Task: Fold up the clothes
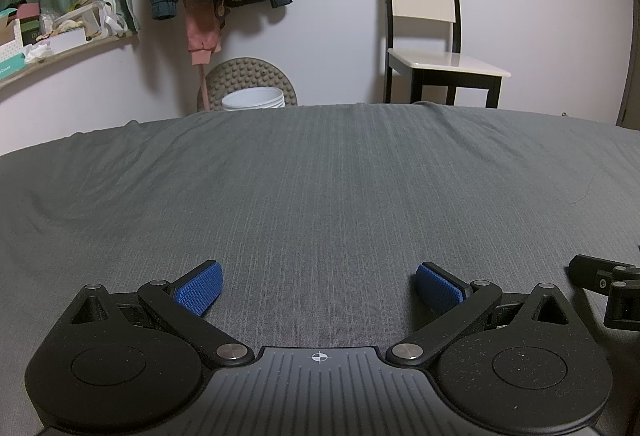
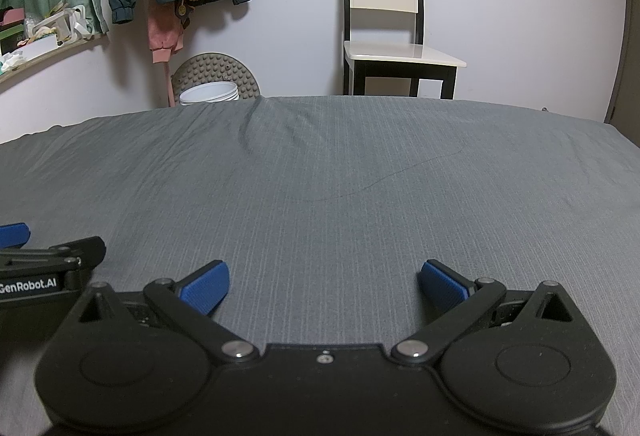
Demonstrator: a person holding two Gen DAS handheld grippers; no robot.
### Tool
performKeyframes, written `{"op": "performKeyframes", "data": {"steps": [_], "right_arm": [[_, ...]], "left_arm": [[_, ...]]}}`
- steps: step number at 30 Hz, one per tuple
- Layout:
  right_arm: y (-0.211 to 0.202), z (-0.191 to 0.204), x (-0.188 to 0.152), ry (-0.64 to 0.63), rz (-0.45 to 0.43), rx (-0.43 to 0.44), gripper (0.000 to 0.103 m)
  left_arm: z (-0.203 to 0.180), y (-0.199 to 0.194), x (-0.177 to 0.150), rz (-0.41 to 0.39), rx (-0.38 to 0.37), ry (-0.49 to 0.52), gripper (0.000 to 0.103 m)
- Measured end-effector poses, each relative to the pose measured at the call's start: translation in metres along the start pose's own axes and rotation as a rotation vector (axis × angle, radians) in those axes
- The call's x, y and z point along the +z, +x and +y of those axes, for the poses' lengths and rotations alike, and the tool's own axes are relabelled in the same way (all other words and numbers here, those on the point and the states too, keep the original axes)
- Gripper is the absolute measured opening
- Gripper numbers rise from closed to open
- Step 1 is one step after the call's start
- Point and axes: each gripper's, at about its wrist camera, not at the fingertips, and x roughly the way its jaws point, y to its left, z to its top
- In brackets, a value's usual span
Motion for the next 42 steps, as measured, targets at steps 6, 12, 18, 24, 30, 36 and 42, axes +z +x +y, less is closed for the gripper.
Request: {"op": "performKeyframes", "data": {"steps": [6, 12, 18, 24, 30, 36, 42], "right_arm": [[0.0004, 0.0002, -0.0002, -0.001, 0.0, 0.0, 0.103], [0.0004, 0.0004, -0.0001, 0.0, 0.001, -0.001, 0.103], [-0.0001, 0.0006, 0.0004, 0.0, 0.001, -0.001, 0.103], [-0.0002, 0.0007, 0.0008, 0.0, 0.001, -0.001, 0.103], [-0.0003, 0.0004, 0.001, -0.001, 0.0, -0.001, 0.103], [0.0004, -0.0014, 0.0012, -0.002, -0.004, 0.002, 0.103], [0.0012, -0.0033, 0.0008, -0.004, -0.008, 0.007, 0.103]], "left_arm": [[0.0004, 0.0001, 0.0, 0.0, 0.0, 0.0, 0.103], [0.0003, 0.0001, -0.0001, 0.0, 0.001, 0.0, 0.103], [0.0006, 0.0003, -0.0001, 0.0, 0.001, -0.001, 0.103], [0.0006, 0.0002, -0.0002, -0.001, 0.001, -0.001, 0.103], [0.0006, -0.0002, -0.0012, -0.004, 0.001, -0.001, 0.103], [0.0003, -0.0003, -0.0028, -0.008, 0.003, -0.002, 0.103], [0.0006, 0.0005, -0.004, -0.012, 0.002, -0.007, 0.103]]}}
